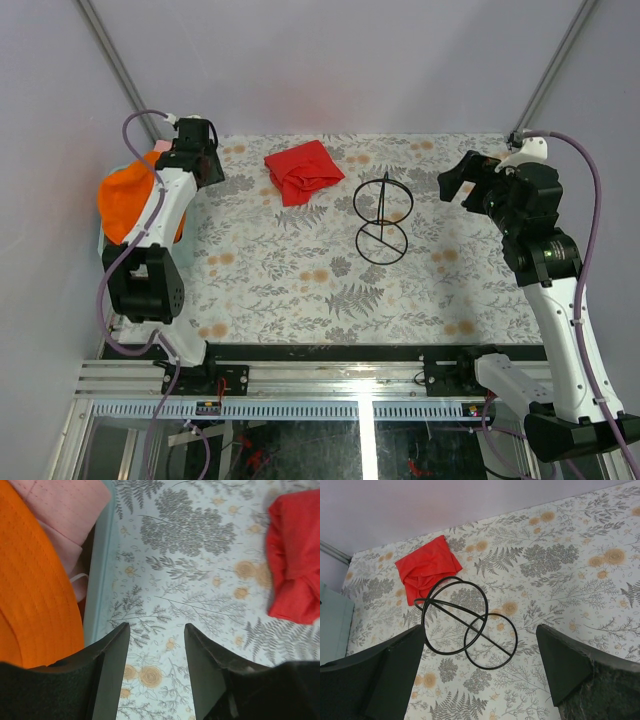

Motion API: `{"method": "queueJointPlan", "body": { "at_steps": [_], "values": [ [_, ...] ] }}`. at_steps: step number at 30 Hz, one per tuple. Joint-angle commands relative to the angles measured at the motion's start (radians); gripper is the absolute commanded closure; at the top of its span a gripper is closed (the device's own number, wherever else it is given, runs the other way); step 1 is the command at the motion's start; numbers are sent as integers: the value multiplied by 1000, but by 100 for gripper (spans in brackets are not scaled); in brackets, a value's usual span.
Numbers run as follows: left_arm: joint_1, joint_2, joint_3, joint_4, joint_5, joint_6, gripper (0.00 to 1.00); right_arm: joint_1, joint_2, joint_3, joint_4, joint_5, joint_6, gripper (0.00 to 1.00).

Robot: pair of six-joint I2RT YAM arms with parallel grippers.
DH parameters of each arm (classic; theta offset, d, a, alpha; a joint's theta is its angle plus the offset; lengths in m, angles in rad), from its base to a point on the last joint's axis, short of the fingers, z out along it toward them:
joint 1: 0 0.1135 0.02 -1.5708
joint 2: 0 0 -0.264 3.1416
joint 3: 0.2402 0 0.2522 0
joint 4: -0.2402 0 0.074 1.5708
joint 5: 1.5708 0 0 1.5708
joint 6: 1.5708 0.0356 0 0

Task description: Stack the hats

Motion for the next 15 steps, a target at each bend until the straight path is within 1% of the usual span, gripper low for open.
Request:
{"method": "queueJointPlan", "body": {
  "at_steps": [1, 4, 9, 12, 15],
  "values": [
    [7, 88, 97, -23, -139, 6, 54, 6, -9, 4, 7, 34, -34, 1],
    [7, 157, 187, -31, -197, 27, 56, 6, -9, -4, 4, 41, -38, 1],
    [8, 299, 367, -98, -279, 45, 59, 6, 9, 4, -17, 67, -59, 1],
    [9, 338, 399, -110, -302, 36, 63, 6, 15, 2, -20, 88, -68, 1],
    [11, 346, 379, -111, -315, 30, 64, 5, 22, -3, -16, 109, -75, 1]
  ]
}}
